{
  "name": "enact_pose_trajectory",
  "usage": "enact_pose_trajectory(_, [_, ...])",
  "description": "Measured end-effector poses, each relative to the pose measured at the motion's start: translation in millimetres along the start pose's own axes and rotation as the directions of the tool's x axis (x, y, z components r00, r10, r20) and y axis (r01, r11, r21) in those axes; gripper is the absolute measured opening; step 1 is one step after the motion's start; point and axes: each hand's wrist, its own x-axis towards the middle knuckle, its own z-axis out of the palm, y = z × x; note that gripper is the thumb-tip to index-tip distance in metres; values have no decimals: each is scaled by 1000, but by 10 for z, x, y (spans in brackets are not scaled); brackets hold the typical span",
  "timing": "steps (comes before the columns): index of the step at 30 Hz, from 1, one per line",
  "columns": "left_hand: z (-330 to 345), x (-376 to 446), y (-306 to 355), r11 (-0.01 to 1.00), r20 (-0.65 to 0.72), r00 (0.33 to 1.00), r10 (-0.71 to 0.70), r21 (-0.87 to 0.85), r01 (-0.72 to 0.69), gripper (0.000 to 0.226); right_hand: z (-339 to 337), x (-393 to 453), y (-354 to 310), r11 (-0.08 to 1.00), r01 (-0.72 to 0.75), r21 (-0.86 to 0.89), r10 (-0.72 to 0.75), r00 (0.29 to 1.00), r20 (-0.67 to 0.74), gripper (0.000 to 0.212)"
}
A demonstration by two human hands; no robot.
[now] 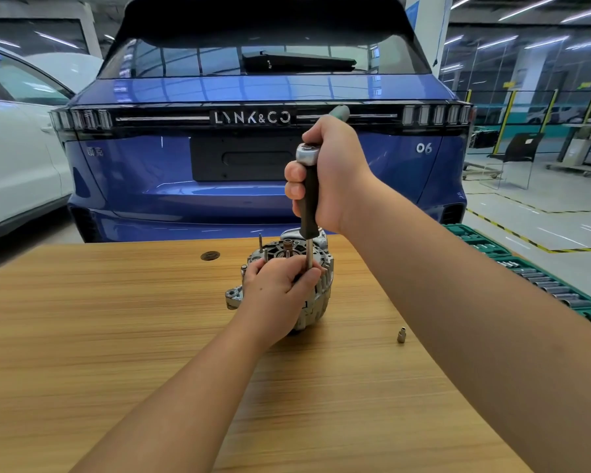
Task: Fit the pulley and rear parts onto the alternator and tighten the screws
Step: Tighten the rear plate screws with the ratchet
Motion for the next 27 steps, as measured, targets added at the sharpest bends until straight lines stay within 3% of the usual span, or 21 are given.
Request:
enact_pose_trajectory(5, [-17,-22,49,1000,11,1000,-3,-19,3,24,3,-29,45,993,63,99,-62,998,-9,18])
enact_pose_trajectory(10, [-51,-17,97,999,47,998,-29,18,28,24,-62,-55,256,902,365,230,-344,930,-127,15])
enact_pose_trajectory(12, [-68,-27,113,999,50,998,-35,-1,35,24,-87,-59,362,828,552,98,-541,833,-121,19])
enact_pose_trajectory(14, [-90,-45,127,999,62,997,-44,-29,46,26,-95,-66,467,650,733,-201,-752,658,-33,21])
enact_pose_trajectory(15, [-103,-51,131,997,72,996,-50,-46,54,28,-99,-72,511,552,774,-310,-807,589,33,21])
enact_pose_trajectory(16, [-116,-52,136,996,83,995,-57,-62,62,29,-113,-75,534,504,785,-359,-820,566,85,21])
enact_pose_trajectory(18, [-141,-47,151,993,104,992,-71,-85,80,30,-163,-87,523,577,748,-329,-752,643,143,22])
enact_pose_trajectory(21, [-170,-34,165,990,120,989,-84,-99,96,31,-279,-88,419,810,575,-116,-532,804,266,30])
enact_pose_trajectory(24, [-198,-28,174,988,146,985,-95,-105,111,30,-352,-53,331,894,447,-34,-419,860,292,36])
enact_pose_trajectory(27, [-216,-29,175,987,164,981,-105,-104,123,30,-359,-50,351,892,451,-20,-430,863,267,27])
